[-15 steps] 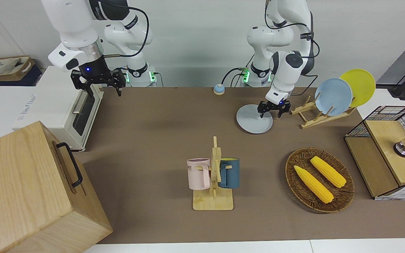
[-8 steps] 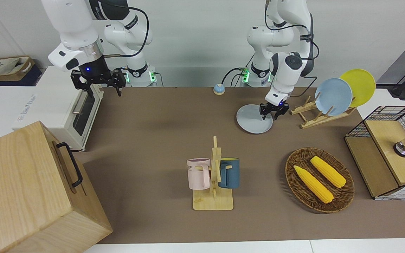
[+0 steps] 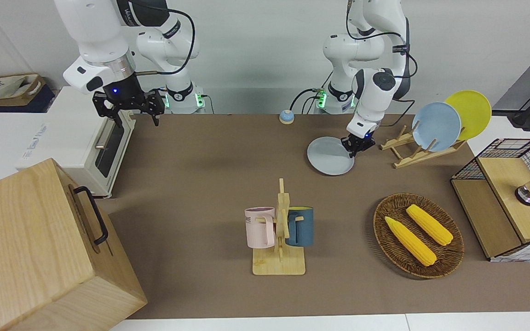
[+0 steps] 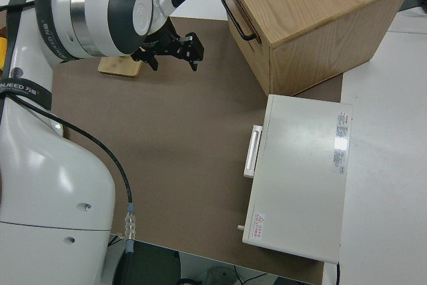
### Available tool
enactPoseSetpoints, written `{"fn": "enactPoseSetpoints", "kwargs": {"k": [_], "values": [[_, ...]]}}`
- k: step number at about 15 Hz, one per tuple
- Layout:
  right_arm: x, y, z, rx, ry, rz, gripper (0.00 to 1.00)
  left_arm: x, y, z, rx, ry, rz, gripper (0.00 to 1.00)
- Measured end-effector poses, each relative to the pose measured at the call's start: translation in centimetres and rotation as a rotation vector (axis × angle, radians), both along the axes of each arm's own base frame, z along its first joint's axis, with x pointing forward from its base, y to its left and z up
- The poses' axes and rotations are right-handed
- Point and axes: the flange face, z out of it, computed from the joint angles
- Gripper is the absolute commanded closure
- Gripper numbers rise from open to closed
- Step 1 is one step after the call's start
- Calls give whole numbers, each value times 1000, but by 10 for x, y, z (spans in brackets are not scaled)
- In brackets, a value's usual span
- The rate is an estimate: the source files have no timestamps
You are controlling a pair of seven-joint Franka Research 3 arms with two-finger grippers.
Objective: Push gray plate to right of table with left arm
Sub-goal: 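Push the gray plate with the left gripper toward the toaster oven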
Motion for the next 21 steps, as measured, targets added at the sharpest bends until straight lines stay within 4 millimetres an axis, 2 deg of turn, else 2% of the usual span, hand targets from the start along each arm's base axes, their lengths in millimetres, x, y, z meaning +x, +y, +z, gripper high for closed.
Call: {"fn": "enactPoseSetpoints", "kwargs": {"k": [2,9,14,21], "values": [[0,0,0,0,0,0,17,-5,-37,-1,-11,-11,10,1000],[0,0,0,0,0,0,17,-7,-122,-2,-48,-27,57,1000],[0,0,0,0,0,0,17,-10,-167,-2,-66,-24,83,1000],[0,0,0,0,0,0,17,-24,-241,-2,-97,-25,121,1000]]}}
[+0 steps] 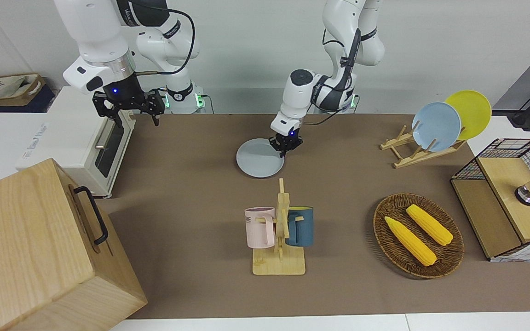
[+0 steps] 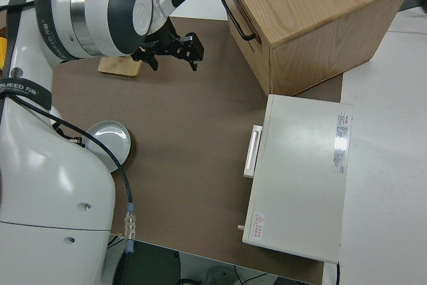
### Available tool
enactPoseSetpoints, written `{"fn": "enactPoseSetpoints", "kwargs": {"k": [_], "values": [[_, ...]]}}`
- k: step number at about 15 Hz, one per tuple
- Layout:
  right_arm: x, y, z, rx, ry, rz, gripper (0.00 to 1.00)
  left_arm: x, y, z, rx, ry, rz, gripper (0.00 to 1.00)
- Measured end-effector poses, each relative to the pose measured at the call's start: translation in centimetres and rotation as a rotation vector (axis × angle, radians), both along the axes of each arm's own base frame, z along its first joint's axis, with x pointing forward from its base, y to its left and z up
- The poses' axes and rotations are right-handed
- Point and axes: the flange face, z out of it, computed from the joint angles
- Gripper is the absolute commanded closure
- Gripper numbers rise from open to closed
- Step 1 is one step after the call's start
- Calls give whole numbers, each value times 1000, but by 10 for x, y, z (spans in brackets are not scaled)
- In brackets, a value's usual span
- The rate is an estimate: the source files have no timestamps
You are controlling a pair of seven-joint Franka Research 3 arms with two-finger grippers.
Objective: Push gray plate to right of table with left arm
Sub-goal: 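Push the gray plate with the left gripper toward the toaster oven, then continue pushing the gray plate farther toward the toaster oven, then release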
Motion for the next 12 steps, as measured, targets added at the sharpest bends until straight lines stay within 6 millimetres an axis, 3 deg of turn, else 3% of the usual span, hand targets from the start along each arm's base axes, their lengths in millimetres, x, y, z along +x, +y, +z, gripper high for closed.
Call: {"fn": "enactPoseSetpoints", "kwargs": {"k": [12], "values": [[0,0,0,0,0,0,17,-19,-126,1,-27,-14,39,1000]]}}
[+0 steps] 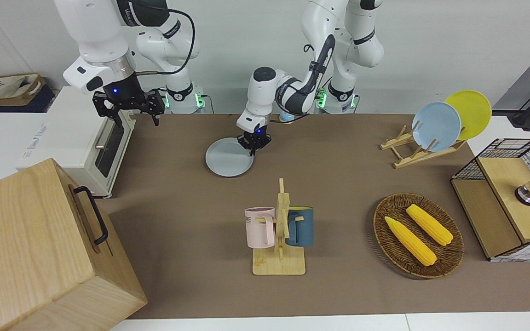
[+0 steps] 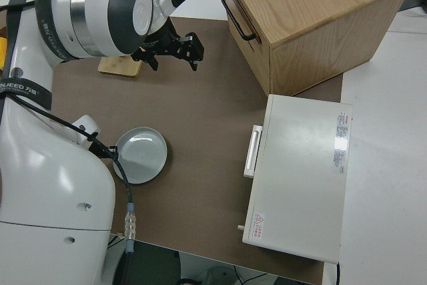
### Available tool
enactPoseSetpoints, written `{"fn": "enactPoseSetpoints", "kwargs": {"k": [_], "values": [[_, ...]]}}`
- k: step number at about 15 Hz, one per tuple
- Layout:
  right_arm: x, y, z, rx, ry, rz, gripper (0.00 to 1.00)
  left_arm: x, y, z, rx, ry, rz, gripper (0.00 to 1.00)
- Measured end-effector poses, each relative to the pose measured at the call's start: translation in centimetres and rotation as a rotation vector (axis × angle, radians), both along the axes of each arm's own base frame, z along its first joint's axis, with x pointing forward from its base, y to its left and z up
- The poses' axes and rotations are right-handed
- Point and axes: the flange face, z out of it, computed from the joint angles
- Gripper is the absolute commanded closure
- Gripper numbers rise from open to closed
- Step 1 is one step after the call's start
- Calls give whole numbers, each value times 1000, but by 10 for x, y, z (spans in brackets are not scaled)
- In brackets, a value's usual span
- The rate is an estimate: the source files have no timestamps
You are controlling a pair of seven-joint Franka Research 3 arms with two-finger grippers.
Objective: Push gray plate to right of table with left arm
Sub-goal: 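Continue pushing the gray plate farther toward the toaster oven, then release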
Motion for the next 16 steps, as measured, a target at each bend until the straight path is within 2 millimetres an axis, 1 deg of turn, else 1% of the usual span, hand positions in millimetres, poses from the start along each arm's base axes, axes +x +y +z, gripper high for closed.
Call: {"fn": "enactPoseSetpoints", "kwargs": {"k": [2,5,7,10,11,12,13,15,16], "values": [[0,0,0,0,0,0,17,-3,-24,-2,-6,1,3,1000],[0,0,0,0,0,0,17,-6,-52,-1,-16,2,2,1000],[0,0,0,0,0,0,17,-6,-66,0,-25,0,-1,1000],[0,0,0,0,0,0,17,-8,-80,2,-36,-5,-10,1000],[0,0,0,0,0,0,17,-10,-83,2,-37,-4,-12,955],[0,0,0,0,0,0,17,-11,-84,1,-36,-3,-13,805],[0,0,0,0,0,0,17,-12,-85,0,-36,-3,-14,705],[0,0,0,0,0,0,17,-11,-85,0,-35,-2,-14,352],[0,0,0,0,0,0,17,-10,-84,0,-35,-4,-11,325]]}}
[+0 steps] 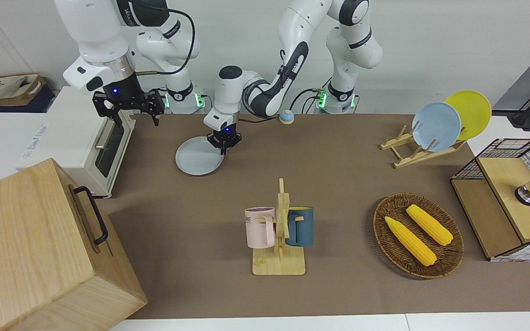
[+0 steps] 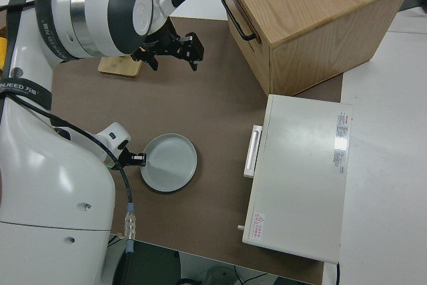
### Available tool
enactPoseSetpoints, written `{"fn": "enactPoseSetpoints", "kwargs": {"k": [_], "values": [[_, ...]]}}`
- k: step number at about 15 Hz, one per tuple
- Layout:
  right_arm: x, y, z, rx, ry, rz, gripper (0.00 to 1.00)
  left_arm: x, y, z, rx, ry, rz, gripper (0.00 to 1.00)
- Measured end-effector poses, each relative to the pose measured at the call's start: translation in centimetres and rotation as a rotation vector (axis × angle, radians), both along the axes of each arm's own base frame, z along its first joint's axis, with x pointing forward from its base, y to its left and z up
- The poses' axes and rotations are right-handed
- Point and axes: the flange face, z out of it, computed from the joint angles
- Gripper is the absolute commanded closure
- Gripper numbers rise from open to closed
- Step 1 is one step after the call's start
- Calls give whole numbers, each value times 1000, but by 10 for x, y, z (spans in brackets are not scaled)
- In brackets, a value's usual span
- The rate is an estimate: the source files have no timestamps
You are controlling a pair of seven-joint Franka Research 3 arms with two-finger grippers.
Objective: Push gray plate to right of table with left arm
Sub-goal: 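Continue pushing the gray plate farther toward the toaster oven, then release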
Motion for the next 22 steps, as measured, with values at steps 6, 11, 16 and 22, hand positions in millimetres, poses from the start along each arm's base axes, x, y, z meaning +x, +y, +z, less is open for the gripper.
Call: {"fn": "enactPoseSetpoints", "kwargs": {"k": [6,11,16,22], "values": [[0,0,0,0,0,0,17,10,0,9,-12,-14,12,13],[0,0,0,0,0,0,17,13,3,13,17,-2,20,13],[0,0,0,0,0,0,17,36,28,31,79,14,10,13],[0,0,0,0,0,0,17,78,97,86,102,85,-34,13]]}}
